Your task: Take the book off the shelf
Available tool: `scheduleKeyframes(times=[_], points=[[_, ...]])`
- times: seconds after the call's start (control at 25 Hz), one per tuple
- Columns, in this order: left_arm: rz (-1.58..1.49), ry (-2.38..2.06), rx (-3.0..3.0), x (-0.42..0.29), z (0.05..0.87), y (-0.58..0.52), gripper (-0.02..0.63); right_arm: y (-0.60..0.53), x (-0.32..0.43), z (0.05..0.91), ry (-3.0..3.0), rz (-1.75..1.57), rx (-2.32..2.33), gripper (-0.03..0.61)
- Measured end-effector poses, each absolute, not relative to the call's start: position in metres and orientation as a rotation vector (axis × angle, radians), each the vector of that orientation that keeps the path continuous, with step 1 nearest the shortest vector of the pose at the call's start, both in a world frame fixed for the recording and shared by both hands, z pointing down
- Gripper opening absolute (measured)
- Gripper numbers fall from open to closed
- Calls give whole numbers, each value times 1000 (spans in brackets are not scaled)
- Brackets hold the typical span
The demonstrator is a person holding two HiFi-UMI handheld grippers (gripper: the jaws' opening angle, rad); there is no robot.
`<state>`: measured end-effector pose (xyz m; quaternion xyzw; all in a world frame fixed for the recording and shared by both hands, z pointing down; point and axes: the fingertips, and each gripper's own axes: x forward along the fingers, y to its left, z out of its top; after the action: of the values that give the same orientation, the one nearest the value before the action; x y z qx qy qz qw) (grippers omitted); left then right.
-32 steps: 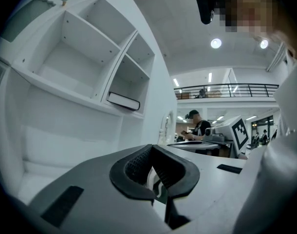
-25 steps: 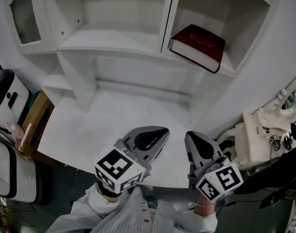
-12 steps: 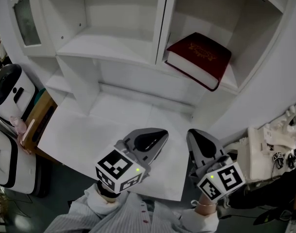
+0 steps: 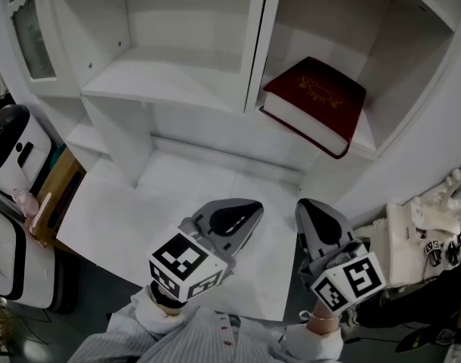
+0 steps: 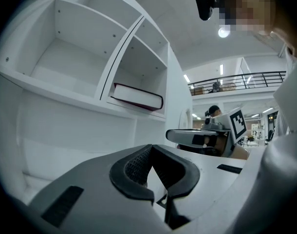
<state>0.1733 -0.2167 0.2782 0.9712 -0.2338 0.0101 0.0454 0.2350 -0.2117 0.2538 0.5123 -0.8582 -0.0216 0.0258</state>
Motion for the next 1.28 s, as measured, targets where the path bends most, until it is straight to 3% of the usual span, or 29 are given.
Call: scheduleKeyframes(times=[0.8,1.04,1.28], points=[[45,-732,2913,161,296,-245,9,-230,257,225,-2461,-351,1650,21],[68,-749,2894,152,303,-248,9,-228,258,218,-2398,-435,1614,137],[66,-734,2895,151,304,-247,9,-224,263,201,-2322,-543,1630,178]])
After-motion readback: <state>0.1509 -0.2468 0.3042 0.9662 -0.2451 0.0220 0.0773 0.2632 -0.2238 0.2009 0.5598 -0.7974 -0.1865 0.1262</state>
